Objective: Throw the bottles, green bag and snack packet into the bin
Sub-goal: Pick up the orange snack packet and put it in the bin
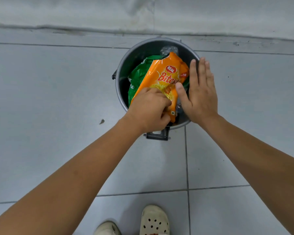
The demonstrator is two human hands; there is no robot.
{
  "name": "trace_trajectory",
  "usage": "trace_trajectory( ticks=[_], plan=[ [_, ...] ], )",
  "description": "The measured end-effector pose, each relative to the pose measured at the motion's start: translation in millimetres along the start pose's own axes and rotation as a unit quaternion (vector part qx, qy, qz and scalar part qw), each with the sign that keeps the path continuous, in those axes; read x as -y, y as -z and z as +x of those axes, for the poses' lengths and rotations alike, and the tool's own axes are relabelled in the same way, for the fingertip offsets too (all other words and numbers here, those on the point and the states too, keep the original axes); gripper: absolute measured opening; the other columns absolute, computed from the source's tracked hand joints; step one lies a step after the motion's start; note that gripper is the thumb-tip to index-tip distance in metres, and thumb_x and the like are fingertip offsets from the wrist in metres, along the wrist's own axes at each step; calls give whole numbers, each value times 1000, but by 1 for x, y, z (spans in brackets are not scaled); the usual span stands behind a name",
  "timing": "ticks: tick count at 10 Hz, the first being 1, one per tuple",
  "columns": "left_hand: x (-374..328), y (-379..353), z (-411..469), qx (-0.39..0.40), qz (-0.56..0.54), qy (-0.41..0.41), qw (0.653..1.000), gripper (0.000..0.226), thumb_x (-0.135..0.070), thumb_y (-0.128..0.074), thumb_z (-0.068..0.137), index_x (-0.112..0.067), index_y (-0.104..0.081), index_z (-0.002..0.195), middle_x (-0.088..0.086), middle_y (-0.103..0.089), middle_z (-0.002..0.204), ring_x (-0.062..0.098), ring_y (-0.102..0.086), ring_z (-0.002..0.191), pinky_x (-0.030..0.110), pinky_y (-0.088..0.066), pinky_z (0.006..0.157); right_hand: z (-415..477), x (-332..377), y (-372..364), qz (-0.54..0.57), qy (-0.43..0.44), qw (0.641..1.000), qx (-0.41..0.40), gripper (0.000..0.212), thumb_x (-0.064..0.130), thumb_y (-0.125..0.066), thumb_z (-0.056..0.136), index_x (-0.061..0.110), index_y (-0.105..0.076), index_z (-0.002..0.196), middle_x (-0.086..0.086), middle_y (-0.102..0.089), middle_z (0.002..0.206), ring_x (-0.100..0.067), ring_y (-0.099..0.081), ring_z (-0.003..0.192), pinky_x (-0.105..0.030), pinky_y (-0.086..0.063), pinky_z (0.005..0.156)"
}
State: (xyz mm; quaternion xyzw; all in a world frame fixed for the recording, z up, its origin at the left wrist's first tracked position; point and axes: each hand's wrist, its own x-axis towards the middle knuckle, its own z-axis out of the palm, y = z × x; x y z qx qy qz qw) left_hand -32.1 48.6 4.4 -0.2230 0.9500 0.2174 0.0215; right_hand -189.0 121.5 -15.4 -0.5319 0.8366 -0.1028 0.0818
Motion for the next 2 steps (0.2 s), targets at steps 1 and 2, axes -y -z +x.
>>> trace_trajectory(
  ticks=[1,2],
  plan=[
    [3,1,-21,-115,-91,30,989,41,-31,-53,83,-14,-67,119,5,-67,124,23,-55,124,43,-42,106,-1,1,0,-3,-8,1000,8,87,68,-9,90,9,-7,153,-15,-3,161,-27,1,148,-44,-4,119],
    [9,9,-40,-195,-78,79,975,64,-38,-55,89,-7,-42,143,14,-39,151,29,-32,143,50,-29,115,-2,7,8,-21,-16,999,26,86,68,-10,90,10,-5,154,-13,-2,161,-26,0,148,-45,-6,119]
  ],
)
